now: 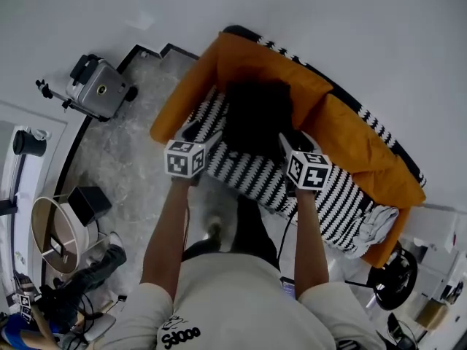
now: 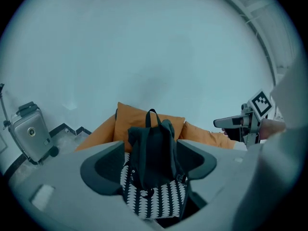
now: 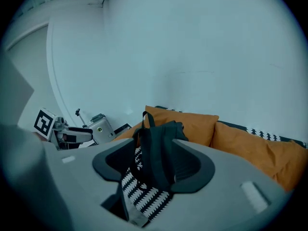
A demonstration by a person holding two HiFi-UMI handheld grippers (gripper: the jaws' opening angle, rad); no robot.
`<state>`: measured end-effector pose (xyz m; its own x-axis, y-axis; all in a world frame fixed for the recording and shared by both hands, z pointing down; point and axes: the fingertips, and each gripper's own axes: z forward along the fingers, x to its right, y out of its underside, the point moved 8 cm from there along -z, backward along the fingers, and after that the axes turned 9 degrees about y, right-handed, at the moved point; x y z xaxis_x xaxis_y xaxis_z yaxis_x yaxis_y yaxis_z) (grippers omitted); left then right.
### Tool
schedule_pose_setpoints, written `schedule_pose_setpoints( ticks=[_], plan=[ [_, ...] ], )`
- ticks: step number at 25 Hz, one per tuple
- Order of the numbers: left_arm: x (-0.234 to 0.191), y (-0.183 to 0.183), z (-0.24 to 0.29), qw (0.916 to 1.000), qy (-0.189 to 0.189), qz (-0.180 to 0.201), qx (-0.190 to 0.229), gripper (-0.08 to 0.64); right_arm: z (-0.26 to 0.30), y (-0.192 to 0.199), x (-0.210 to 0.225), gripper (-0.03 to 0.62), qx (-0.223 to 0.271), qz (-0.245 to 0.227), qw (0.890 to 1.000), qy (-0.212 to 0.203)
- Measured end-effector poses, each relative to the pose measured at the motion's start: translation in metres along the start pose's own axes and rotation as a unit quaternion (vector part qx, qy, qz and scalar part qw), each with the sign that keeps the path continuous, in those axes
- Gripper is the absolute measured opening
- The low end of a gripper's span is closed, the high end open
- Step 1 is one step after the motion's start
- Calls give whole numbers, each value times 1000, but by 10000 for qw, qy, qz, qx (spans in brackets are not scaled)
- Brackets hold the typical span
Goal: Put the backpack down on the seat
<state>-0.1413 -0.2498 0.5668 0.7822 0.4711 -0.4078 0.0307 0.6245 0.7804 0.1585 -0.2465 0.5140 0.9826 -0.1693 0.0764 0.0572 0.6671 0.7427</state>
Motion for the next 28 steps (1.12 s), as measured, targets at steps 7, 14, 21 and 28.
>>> schedule_pose_setpoints(
  ticks=[7, 14, 21, 28],
  plan=[
    [27, 0, -72, 9973, -140, 690, 227, 333, -74, 5, -22, 219, 473, -48, 9986, 219],
    [57, -8, -137, 9920, -113, 1046, 694, 316, -142, 8, -41, 193, 908, -97, 9951, 382],
    [91, -22, -203, 9818, -86, 1502, 1158, 255, -207, 8, -66, 142, 1362, -235, 9890, 534],
    [135, -33, -255, 9707, 21, 1805, 1588, 190, -270, 6, -89, 101, 1873, -142, 9817, 300]
  ],
)
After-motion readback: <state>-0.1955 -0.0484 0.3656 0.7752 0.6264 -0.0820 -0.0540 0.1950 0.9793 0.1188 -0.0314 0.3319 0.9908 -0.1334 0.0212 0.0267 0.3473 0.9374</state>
